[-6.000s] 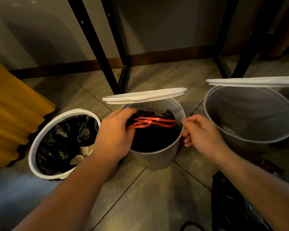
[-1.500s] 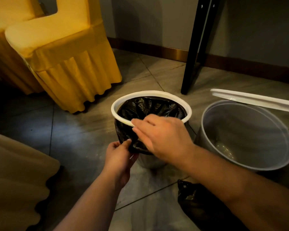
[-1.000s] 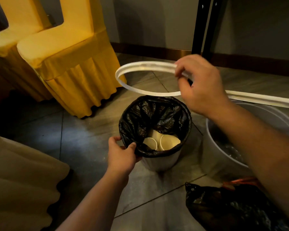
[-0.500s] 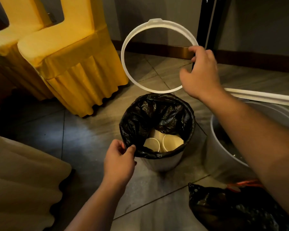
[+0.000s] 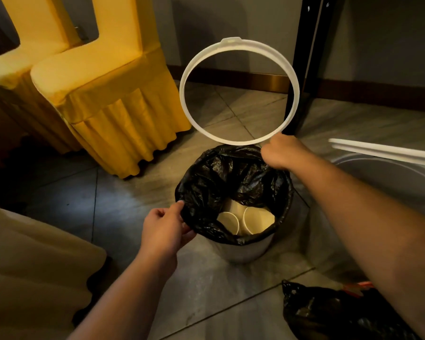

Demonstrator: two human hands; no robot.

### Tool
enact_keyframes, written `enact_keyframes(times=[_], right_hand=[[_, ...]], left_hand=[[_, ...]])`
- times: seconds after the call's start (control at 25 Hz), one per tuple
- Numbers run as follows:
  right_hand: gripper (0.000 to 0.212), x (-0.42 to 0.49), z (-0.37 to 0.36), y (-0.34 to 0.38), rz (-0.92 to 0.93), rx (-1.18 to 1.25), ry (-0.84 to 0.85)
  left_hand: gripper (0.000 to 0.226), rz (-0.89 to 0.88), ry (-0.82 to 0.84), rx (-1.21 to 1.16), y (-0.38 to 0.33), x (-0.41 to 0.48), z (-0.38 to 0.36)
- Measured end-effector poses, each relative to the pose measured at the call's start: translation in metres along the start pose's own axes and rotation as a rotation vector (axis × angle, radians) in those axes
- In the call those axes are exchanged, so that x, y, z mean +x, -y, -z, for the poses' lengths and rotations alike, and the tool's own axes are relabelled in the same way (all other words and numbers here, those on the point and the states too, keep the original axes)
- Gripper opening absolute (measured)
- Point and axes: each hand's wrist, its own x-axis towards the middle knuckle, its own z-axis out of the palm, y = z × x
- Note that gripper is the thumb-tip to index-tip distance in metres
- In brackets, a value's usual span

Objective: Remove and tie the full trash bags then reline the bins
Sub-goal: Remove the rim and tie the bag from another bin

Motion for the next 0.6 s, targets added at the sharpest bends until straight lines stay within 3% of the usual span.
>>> enact_keyframes(times=[0.12, 0.32, 0.44, 0.6], right_hand=[[0.039, 0.014, -0.004, -0.009, -0.1, 0.238, 0.055], [0.039, 0.013, -0.011, -0.016, -0.265, 0.535, 0.035], [0.045, 0.011, -0.016, -0.014, -0.327, 0.697, 0.118], [0.043, 0.009, -0.021, -0.016, -0.341, 0.875, 0.049]], left_hand=[[0.021, 0.071, 0.026, -0.092, -0.014, 0.013, -0.002], [0.038, 0.032, 0.086, -0.029, -0.017, 0.018, 0.0], [0.026, -0.051, 0.12, -0.014, -0.019, 0.015, -0.002], [0.016, -0.178, 0.09, 0.006, -0.026, 0.012, -0.013]])
